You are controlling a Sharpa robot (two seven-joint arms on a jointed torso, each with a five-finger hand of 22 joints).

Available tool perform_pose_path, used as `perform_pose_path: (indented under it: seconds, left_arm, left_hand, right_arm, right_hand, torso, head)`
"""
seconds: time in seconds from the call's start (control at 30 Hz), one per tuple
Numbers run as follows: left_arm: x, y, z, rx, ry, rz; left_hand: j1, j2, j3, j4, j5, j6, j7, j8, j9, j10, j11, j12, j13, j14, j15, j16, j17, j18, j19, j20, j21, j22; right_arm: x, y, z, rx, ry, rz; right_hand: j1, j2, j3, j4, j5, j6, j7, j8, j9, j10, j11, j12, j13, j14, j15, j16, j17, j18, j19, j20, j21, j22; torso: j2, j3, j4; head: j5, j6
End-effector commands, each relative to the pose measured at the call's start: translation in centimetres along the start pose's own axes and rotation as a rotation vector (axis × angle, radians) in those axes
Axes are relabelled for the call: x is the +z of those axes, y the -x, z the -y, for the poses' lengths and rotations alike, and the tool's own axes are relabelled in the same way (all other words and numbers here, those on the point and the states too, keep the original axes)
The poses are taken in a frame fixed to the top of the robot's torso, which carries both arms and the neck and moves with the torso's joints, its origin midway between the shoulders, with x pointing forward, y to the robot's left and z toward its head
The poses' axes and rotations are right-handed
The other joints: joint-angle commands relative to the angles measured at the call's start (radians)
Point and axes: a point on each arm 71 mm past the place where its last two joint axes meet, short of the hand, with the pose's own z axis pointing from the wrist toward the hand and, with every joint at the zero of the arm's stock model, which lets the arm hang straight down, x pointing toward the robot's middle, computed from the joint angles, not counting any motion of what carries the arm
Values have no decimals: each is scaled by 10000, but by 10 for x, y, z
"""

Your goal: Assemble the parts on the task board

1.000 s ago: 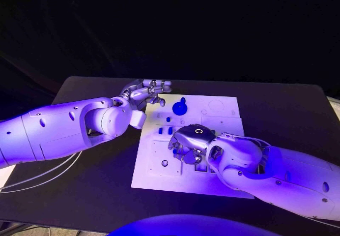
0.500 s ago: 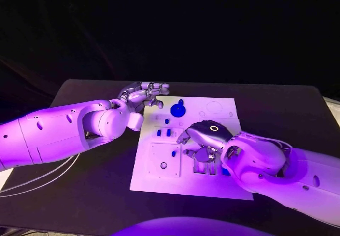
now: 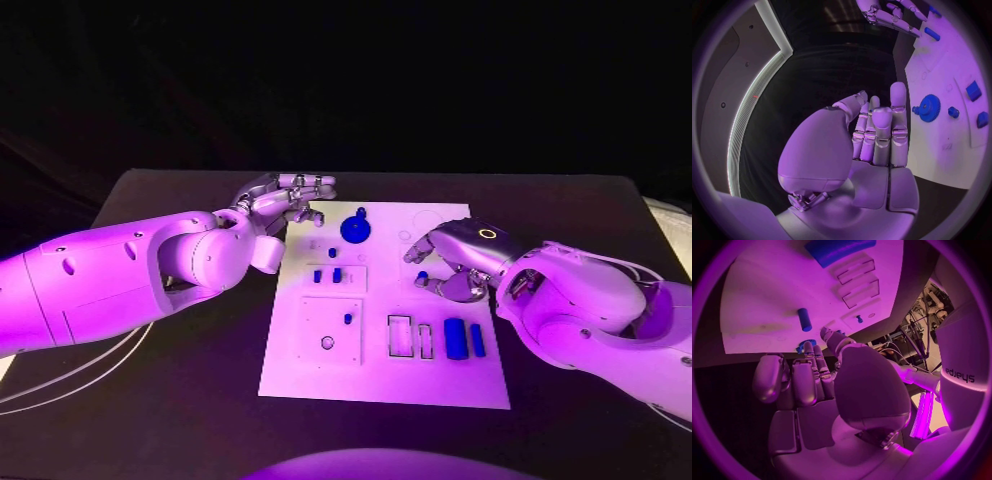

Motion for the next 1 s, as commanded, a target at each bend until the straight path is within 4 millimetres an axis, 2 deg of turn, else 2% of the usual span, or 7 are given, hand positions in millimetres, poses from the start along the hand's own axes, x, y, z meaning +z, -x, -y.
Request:
perform_pose_path:
  seconds: [0.03, 0.27, 0.4, 0.57, 0.77, 1.0]
  left_arm:
    - [0, -3, 0, -118, -23, -231]
    - [0, -3, 0, -121, -19, -242]
    - [0, -3, 0, -121, -18, -240]
    - [0, -3, 0, -123, -15, -247]
    - [0, -3, 0, -121, -12, -238]
    - [0, -3, 0, -124, -3, -246]
  left_hand:
    - [-110, 3, -39, 0, -29, -52, 2, 31, -6, -51, -11, 51, 1, -59, 15, -37, -8, 185, -75, 27, -48, -8]
    - [-90, 11, -46, -16, -31, -56, 0, 38, -4, -57, -13, 63, 2, -67, 12, -41, -22, 188, -75, 28, -57, -16]
    - [-90, 11, -46, -16, -31, -56, 0, 38, -4, -57, -13, 63, 2, -67, 12, -41, -22, 188, -75, 28, -57, -16]
    - [-90, 11, -46, -16, -31, -56, 0, 38, -4, -57, -13, 63, 2, -67, 12, -41, -22, 188, -75, 28, -57, -16]
    - [-90, 11, -46, -16, -31, -56, 0, 38, -4, -57, -13, 63, 2, -67, 12, -41, -22, 188, -75, 28, -57, -16]
    - [-90, 11, -46, -16, -31, -56, 0, 38, -4, -57, -13, 63, 2, -67, 12, -41, -22, 188, -75, 28, -57, -16]
  right_arm:
    - [-1, -3, 6, -357, -350, -527]
    - [2, -9, 11, -616, -532, -1189]
    - [5, -12, 11, -659, -540, -1337]
    - [9, -15, 11, -713, -547, -1515]
    - [12, -16, 10, -717, -512, -1544]
    - [14, -15, 9, -617, -461, -1261]
  right_hand:
    - [120, -14, -150, 21, -99, 12, -115, -9, -18, -145, -4, -74, -2, 420, -58, -37, -31, 60, 39, -24, -66, -24]
    - [202, 69, -330, 88, -296, 105, -192, 17, -12, -85, -30, 31, 23, 418, -34, -67, -86, 64, 27, -20, -113, -79]
    - [283, 174, -310, 94, -316, 188, -174, 31, -3, 59, -55, 126, 30, 419, -49, -69, -95, 66, 32, -23, -121, -85]
    - [405, 364, -91, 82, -327, 443, -116, 77, 32, 541, -145, 364, 31, 424, -150, -68, -110, 67, 52, -99, -127, -86]
    - [397, 514, 202, 111, -356, 942, -153, 218, 125, 1345, -241, 642, 66, 433, -157, -46, -101, 54, 93, -121, -107, -49]
    - [398, 641, 362, 101, -397, 1300, -200, 332, 209, 1872, -344, 739, 107, 448, -235, 11, -43, 43, 145, -187, -59, 25]
  torso:
    - [-1, 0, 7]
    - [4, 0, 23]
    - [2, 2, 20]
    - [4, -11, 27]
    - [5, -3, 16]
    - [0, -2, 13]
  head:
    - [-25, 3]
    - [-27, 11]
    - [-22, 9]
    - [-31, -6]
    - [-17, -31]
    - [-16, -41]
